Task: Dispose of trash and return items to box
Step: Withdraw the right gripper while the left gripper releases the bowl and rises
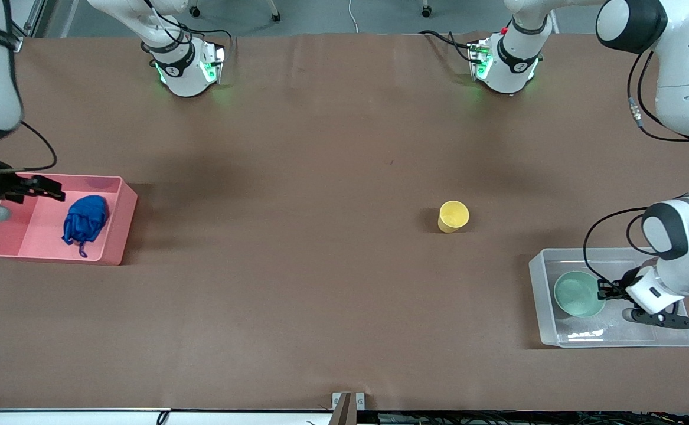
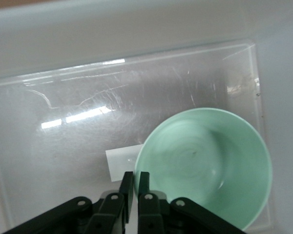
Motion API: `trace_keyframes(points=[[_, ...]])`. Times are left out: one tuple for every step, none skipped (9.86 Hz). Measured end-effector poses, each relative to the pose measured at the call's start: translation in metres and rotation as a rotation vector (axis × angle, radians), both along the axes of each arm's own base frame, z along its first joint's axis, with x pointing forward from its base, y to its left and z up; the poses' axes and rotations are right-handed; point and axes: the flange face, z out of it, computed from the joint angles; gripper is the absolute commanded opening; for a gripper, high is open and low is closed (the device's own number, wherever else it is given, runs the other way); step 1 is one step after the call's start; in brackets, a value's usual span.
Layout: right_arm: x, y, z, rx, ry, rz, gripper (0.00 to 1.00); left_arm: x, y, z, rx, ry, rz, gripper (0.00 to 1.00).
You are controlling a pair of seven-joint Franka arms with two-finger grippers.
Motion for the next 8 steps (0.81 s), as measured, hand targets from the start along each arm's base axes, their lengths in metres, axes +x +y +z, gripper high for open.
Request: trace_keyframes(points=[[0.005,0.024,0.030,-0.001,0.003,-0.053,1.00,0.000,0.000,-0.001,0.001,-0.003,0.000,0.55],[0.007,0.048,0.055,-0.005,-0.005,-0.100,1.00,0.002,0.001,0.005,0.005,-0.015,0.000,0.63],[0.005,0.067,0.078,-0.008,-0.017,-0.122,1.00,0.005,0.002,0.019,0.010,-0.036,0.000,0.70],[-0.001,0.076,0.101,-0.008,-0.025,-0.124,1.00,0.007,0.001,0.047,0.020,-0.049,-0.009,0.77],[-0.009,0.078,0.131,-0.009,-0.031,-0.124,1.00,0.006,-0.003,0.089,0.053,-0.049,-0.037,0.82],[-0.018,0.077,0.165,-0.010,-0.043,-0.128,1.00,-0.001,-0.013,0.138,0.082,-0.043,-0.059,0.89],[-0.025,0.074,0.191,-0.011,-0.062,-0.133,1.00,-0.013,-0.030,0.188,0.092,-0.030,-0.062,0.92],[-0.027,0.072,0.202,-0.012,-0.075,-0.137,1.00,-0.028,-0.056,0.226,0.091,-0.024,-0.055,0.94]])
